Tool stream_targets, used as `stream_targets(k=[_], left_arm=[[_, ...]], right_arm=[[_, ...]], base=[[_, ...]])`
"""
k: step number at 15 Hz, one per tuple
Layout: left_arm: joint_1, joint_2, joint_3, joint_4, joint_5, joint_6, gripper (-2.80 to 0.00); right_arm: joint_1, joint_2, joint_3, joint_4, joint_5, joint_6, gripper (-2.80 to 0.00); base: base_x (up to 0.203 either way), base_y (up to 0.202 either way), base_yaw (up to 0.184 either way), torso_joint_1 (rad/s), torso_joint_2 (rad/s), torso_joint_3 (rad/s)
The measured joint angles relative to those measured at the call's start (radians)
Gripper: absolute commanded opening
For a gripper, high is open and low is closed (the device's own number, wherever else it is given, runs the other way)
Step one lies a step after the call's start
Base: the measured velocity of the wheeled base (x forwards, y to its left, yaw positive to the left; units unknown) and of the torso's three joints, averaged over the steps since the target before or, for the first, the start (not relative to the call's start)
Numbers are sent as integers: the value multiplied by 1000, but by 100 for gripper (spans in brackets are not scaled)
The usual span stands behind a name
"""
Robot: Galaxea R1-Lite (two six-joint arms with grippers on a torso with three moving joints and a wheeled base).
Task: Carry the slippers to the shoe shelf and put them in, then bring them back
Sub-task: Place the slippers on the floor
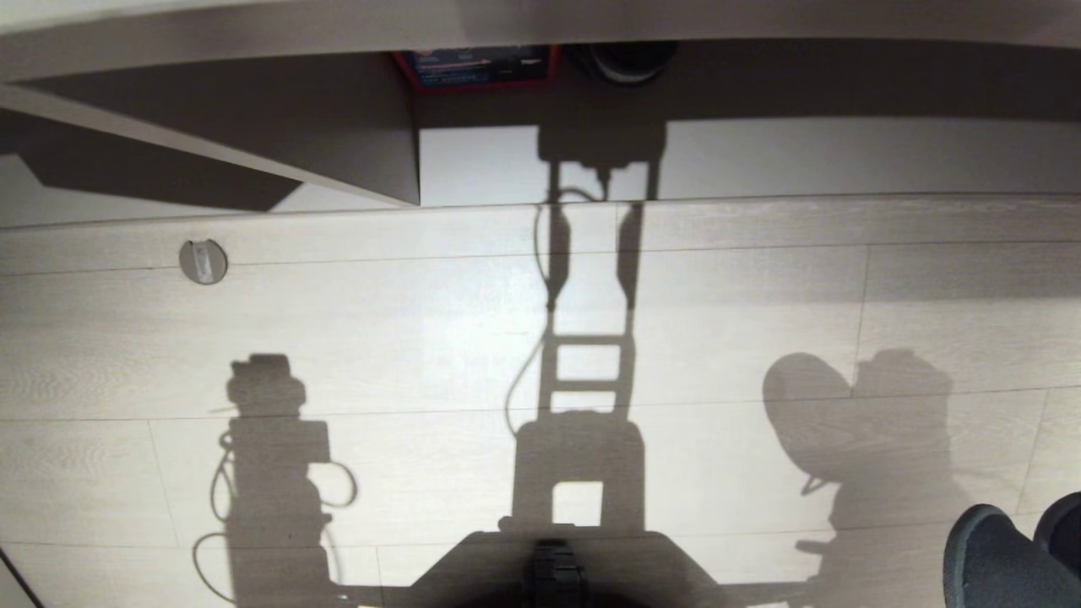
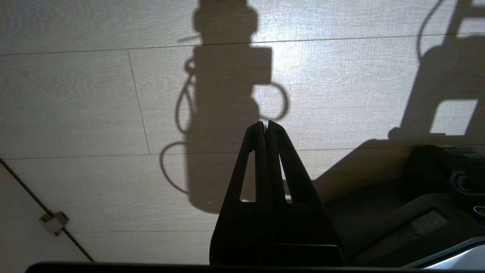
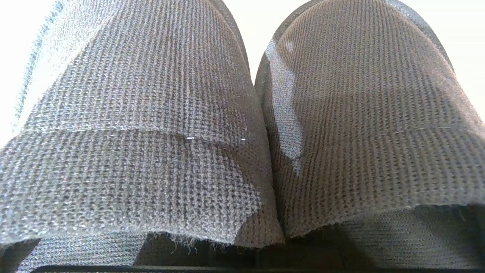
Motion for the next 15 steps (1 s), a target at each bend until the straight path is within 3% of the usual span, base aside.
stream_targets(k=[15], left_arm=[[0,0,0,1,0,1,-280]], right_arm=[[0,1,0,0,0,0,-280]], base=[[0,0,0,2,2,181]])
